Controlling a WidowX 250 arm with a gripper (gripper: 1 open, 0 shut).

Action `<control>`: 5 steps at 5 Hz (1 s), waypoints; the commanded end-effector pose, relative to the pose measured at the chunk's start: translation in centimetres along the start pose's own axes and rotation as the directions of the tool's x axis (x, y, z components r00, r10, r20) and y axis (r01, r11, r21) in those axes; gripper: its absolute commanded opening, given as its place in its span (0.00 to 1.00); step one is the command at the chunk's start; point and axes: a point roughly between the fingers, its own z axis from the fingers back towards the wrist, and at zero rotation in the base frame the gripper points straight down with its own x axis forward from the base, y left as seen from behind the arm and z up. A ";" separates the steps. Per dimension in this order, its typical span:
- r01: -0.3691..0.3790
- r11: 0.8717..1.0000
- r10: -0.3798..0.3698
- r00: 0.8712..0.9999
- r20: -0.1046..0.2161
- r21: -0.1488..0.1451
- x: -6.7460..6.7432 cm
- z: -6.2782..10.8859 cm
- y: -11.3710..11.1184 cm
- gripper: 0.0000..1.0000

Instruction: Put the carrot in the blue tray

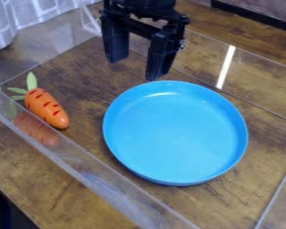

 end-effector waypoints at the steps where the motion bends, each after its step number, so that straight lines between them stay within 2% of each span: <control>1: 0.017 1.000 -0.017 1.000 -0.014 -0.001 -0.1 -0.5 0.1 1.00; 2: 0.069 0.998 -0.069 0.997 -0.024 0.000 -0.7 -1.2 1.2 1.00; 3: 0.135 0.991 -0.135 0.990 -0.031 0.001 -1.3 -1.7 2.4 1.00; 5: 0.229 0.974 -0.228 0.972 -0.049 0.004 -1.6 -2.6 3.5 1.00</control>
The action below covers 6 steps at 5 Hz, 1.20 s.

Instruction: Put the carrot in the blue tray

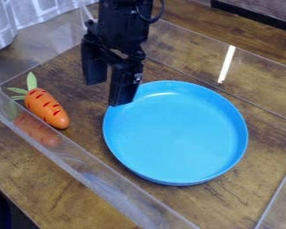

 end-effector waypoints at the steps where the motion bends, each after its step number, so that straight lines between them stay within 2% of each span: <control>1: 0.023 1.000 -0.023 0.999 0.035 0.018 -0.2 0.8 0.9 1.00; 4: 0.142 0.989 -0.142 0.990 0.013 0.033 -0.7 -0.5 2.1 1.00; 6: 0.238 0.970 -0.238 0.971 -0.004 0.049 -1.2 -1.4 3.3 1.00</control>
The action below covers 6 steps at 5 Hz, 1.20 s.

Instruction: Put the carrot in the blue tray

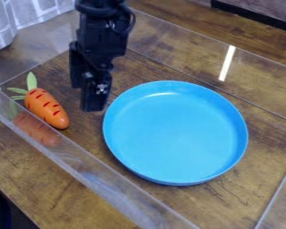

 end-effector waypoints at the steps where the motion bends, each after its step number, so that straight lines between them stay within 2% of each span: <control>1: 0.031 0.999 -0.032 0.999 0.022 0.035 -0.9 0.2 1.6 1.00; 4: 0.076 0.995 -0.075 0.997 -0.010 0.060 -3.5 -2.6 5.1 1.00; 6: 0.043 0.998 -0.042 0.999 -0.019 0.055 -4.2 -4.7 6.9 1.00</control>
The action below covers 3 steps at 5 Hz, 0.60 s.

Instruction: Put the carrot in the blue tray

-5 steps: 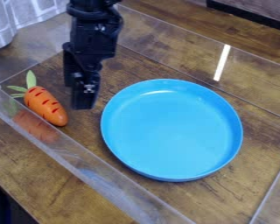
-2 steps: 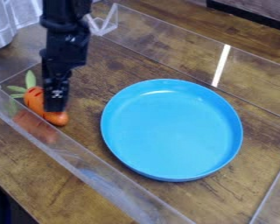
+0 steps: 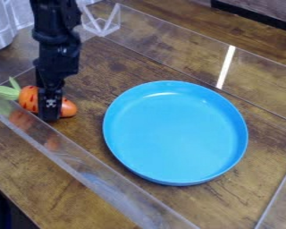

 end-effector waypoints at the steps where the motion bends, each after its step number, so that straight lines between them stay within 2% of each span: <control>1: -0.034 0.999 0.034 0.999 0.018 0.027 -0.3 0.3 1.4 1.00; 2: -0.048 0.999 0.048 0.999 0.023 0.012 -0.7 0.0 1.7 0.00; 3: -0.063 0.998 0.063 0.998 0.025 -0.002 -1.1 -0.3 2.2 0.00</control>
